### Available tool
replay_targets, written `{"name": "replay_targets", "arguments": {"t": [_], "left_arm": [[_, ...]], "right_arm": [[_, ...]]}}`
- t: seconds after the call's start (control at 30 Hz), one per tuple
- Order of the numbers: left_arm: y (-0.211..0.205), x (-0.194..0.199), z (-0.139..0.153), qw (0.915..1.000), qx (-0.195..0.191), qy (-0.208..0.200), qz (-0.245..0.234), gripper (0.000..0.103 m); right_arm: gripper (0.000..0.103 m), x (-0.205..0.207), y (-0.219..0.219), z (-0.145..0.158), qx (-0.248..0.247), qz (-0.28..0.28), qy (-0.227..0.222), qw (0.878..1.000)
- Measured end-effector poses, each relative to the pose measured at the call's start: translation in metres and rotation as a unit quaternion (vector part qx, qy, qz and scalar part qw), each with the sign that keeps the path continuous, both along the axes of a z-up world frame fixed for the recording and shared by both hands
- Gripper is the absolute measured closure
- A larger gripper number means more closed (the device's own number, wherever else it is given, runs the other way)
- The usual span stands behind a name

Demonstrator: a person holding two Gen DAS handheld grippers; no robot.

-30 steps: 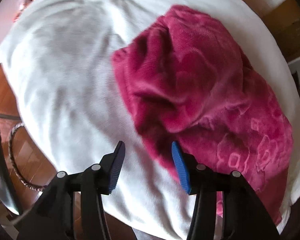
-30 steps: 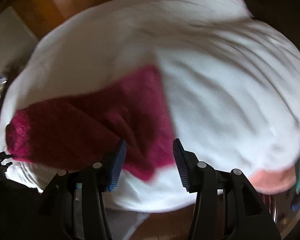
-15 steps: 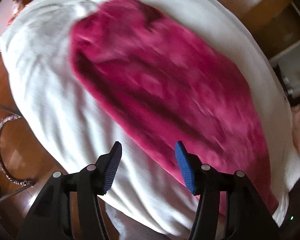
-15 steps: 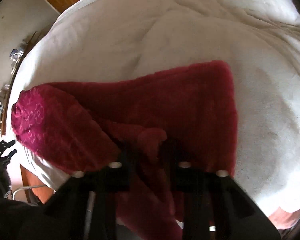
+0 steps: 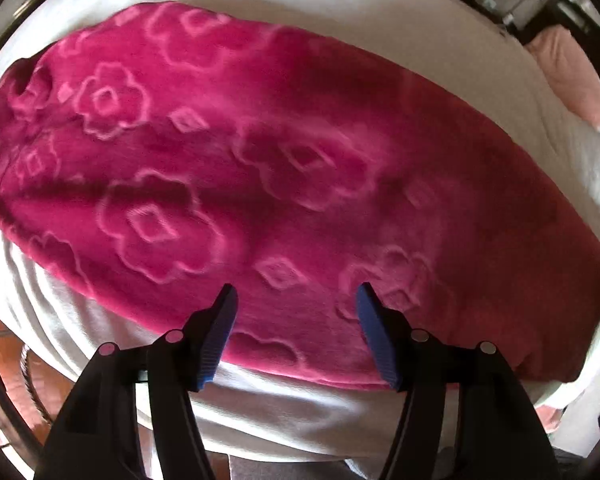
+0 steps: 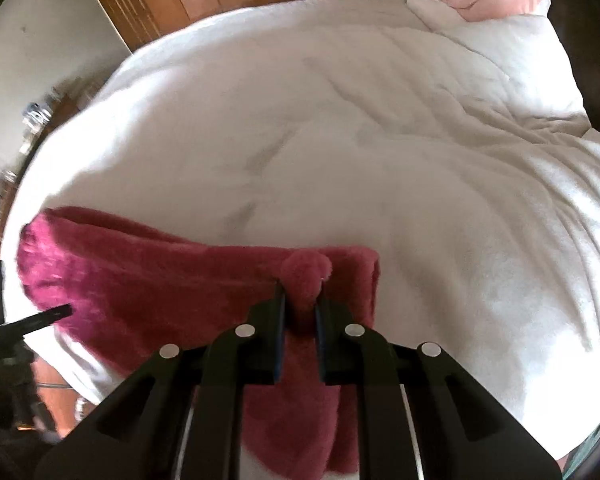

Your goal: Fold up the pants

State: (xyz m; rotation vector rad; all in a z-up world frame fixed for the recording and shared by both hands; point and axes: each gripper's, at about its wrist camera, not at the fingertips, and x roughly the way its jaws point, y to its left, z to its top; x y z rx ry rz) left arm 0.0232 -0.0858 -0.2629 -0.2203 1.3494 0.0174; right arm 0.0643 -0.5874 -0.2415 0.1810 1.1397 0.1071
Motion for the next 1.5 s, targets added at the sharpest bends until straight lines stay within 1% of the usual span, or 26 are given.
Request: {"name": "replay_targets", "arguments": {"t": [0.03, 0.1, 0.17, 0.2, 0.27, 0.33, 0.37, 0.4, 0.43, 0.57, 0.6, 0.7, 0.77, 0.83, 0.93, 1.03, 1.07, 1.1, 1.13, 1.2, 1.27, 1.37, 1.4, 1.5], "left_arm": [[-0.003, -0.001, -0.001, 1.0, 0.002, 0.005, -0.003, 0.041], [-0.013, -0.006, -0.005, 0.9998, 0.01, 0.013, -0.008, 0.041], [-0.019, -0.016, -0.006, 0.9996, 0.017, 0.018, -0.009, 0.041], [-0.019, -0.02, -0.005, 0.9996, 0.018, 0.022, -0.007, 0.041], [-0.019, -0.031, -0.008, 0.9995, 0.02, 0.024, 0.001, 0.041], [-0.014, -0.039, -0.006, 0.9994, 0.019, 0.027, 0.009, 0.041], [-0.014, -0.043, -0.004, 0.9995, 0.016, 0.026, 0.012, 0.041], [-0.013, -0.045, -0.003, 0.9995, 0.015, 0.025, 0.013, 0.041], [-0.005, -0.052, -0.002, 0.9995, 0.012, 0.024, 0.014, 0.041], [-0.01, -0.054, 0.002, 0.9997, 0.0, 0.024, 0.008, 0.041], [-0.008, -0.051, 0.01, 0.9997, -0.002, 0.024, 0.004, 0.041], [-0.024, -0.048, 0.011, 0.9996, -0.011, 0.024, -0.011, 0.041], [-0.032, -0.048, 0.011, 0.9994, -0.016, 0.025, -0.02, 0.041], [-0.039, -0.046, 0.011, 0.9991, -0.019, 0.026, -0.027, 0.041], [-0.049, -0.045, 0.013, 0.9985, -0.024, 0.026, -0.041, 0.041], [-0.055, -0.045, 0.009, 0.9974, -0.019, 0.027, -0.064, 0.041], [-0.06, -0.047, 0.008, 0.9966, -0.017, 0.028, -0.075, 0.041], [-0.062, -0.047, 0.007, 0.9961, -0.017, 0.03, -0.081, 0.041], [-0.065, -0.05, 0.006, 0.9955, -0.016, 0.031, -0.088, 0.041], [-0.068, -0.053, 0.005, 0.995, -0.018, 0.033, -0.093, 0.041], [-0.067, -0.058, 0.004, 0.9952, -0.019, 0.034, -0.09, 0.041], [-0.066, -0.061, 0.003, 0.996, -0.025, 0.03, -0.08, 0.041], [-0.059, -0.06, 0.004, 0.9963, -0.019, 0.025, -0.08, 0.041], [-0.053, -0.058, 0.013, 0.9963, -0.009, 0.006, -0.085, 0.041]], "right_arm": [[0.091, 0.006, 0.006, -0.015, -0.008, -0.008, 0.006, 1.0], [0.091, 0.013, 0.007, -0.028, -0.019, -0.016, 0.012, 1.0], [0.091, 0.016, 0.01, -0.031, -0.03, -0.012, 0.01, 0.999], [0.089, 0.018, 0.012, -0.03, -0.037, -0.003, 0.007, 0.999], [0.083, 0.017, 0.011, -0.029, -0.029, 0.004, 0.011, 1.0], [0.078, 0.014, -0.001, -0.021, -0.003, -0.006, 0.009, 1.0], [0.073, 0.01, -0.009, -0.017, 0.007, -0.012, 0.008, 1.0], [0.066, 0.006, -0.012, -0.015, 0.01, -0.019, 0.006, 1.0], [0.06, -0.001, -0.019, -0.011, 0.006, -0.029, 0.004, 1.0], [0.06, -0.023, -0.039, -0.004, 0.01, -0.055, 0.013, 0.998], [0.06, -0.031, -0.043, -0.002, 0.021, -0.056, 0.017, 0.998], [0.06, -0.05, -0.047, -0.001, 0.062, -0.05, 0.043, 0.996], [0.06, -0.065, -0.044, -0.005, 0.099, -0.042, 0.067, 0.992], [0.06, -0.076, -0.036, -0.008, 0.117, -0.029, 0.079, 0.99], [0.06, -0.083, -0.026, -0.021, 0.122, -0.02, 0.099, 0.987], [0.06, -0.084, -0.019, -0.038, 0.1, -0.024, 0.121, 0.987], [0.06, -0.084, -0.018, -0.042, 0.099, -0.024, 0.124, 0.987], [0.067, -0.084, -0.017, -0.043, 0.098, -0.023, 0.124, 0.987], [0.085, -0.084, -0.016, -0.044, 0.094, -0.02, 0.124, 0.988], [0.093, -0.083, -0.017, -0.041, 0.082, -0.015, 0.126, 0.988], [0.095, -0.085, -0.019, -0.032, 0.073, -0.005, 0.124, 0.99], [0.096, -0.085, -0.026, -0.014, 0.045, 0.013, 0.119, 0.992], [0.096, -0.084, -0.029, -0.01, 0.036, 0.018, 0.118, 0.992], [0.098, -0.082, -0.035, -0.011, -0.002, 0.033, 0.127, 0.991]]}}
